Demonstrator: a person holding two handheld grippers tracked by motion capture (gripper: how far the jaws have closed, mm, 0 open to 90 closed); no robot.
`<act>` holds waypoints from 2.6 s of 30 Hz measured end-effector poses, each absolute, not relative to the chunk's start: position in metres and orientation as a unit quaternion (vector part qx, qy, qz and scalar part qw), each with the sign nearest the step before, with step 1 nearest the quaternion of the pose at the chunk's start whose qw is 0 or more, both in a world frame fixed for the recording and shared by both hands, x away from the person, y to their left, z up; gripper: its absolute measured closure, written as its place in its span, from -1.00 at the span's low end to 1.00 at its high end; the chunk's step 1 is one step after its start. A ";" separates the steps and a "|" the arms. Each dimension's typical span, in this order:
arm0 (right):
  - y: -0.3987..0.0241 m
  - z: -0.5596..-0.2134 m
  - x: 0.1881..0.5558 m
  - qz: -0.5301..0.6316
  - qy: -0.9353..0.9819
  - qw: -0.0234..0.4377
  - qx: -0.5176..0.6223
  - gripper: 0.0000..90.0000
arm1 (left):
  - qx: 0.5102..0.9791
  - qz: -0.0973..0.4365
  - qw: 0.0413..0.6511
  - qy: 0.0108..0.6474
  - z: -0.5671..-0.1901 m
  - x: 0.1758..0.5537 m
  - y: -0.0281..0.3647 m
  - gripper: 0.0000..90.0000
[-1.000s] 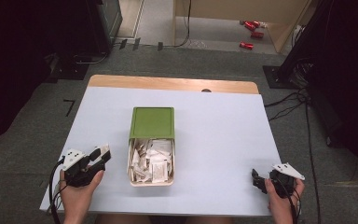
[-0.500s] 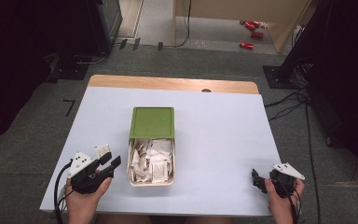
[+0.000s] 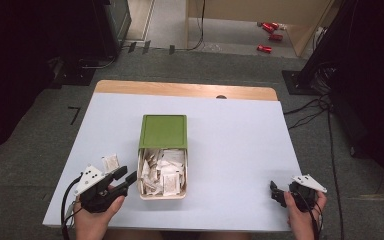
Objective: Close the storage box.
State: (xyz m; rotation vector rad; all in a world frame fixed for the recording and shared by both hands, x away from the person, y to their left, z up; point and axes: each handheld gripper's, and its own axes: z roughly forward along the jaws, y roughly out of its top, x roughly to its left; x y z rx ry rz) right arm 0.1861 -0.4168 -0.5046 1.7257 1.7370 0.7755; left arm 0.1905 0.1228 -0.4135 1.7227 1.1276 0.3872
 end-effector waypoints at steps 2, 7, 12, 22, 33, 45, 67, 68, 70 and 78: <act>-0.417 -0.505 0.186 0.290 0.649 0.283 0.644 -0.73 | 0.718 0.159 0.496 0.462 -0.417 0.191 0.120 0.27; -0.417 -0.505 0.186 0.290 0.649 0.283 0.644 -0.73 | 0.730 0.156 0.485 0.456 -0.426 0.191 0.115 0.25; -0.417 -0.505 0.186 0.290 0.648 0.283 0.644 -0.73 | 0.740 0.151 0.473 0.453 -0.438 0.191 0.112 0.23; -0.417 -0.505 0.186 0.290 0.648 0.283 0.645 -0.73 | 0.762 0.137 0.445 0.450 -0.461 0.188 0.109 0.34; -0.416 -0.505 0.186 0.290 0.648 0.283 0.645 -0.73 | 0.758 0.137 0.450 0.451 -0.463 0.177 0.108 0.62; -0.417 -0.505 0.186 0.290 0.649 0.283 0.645 -0.73 | 0.746 0.168 0.439 0.472 -0.455 0.175 0.105 0.89; -0.417 -0.505 0.186 0.290 0.648 0.282 0.645 -0.73 | 0.711 0.170 0.450 0.513 -0.441 0.192 0.092 0.91; -0.417 -0.505 0.186 0.290 0.649 0.282 0.645 -0.73 | 0.711 0.170 0.451 0.512 -0.441 0.192 0.092 0.91; -0.417 -0.505 0.186 0.290 0.648 0.282 0.645 -0.73 | 0.710 0.170 0.454 0.511 -0.441 0.191 0.092 0.91; -0.417 -0.505 0.186 0.290 0.648 0.283 0.645 -0.73 | 0.710 0.170 0.460 0.506 -0.437 0.197 0.090 0.89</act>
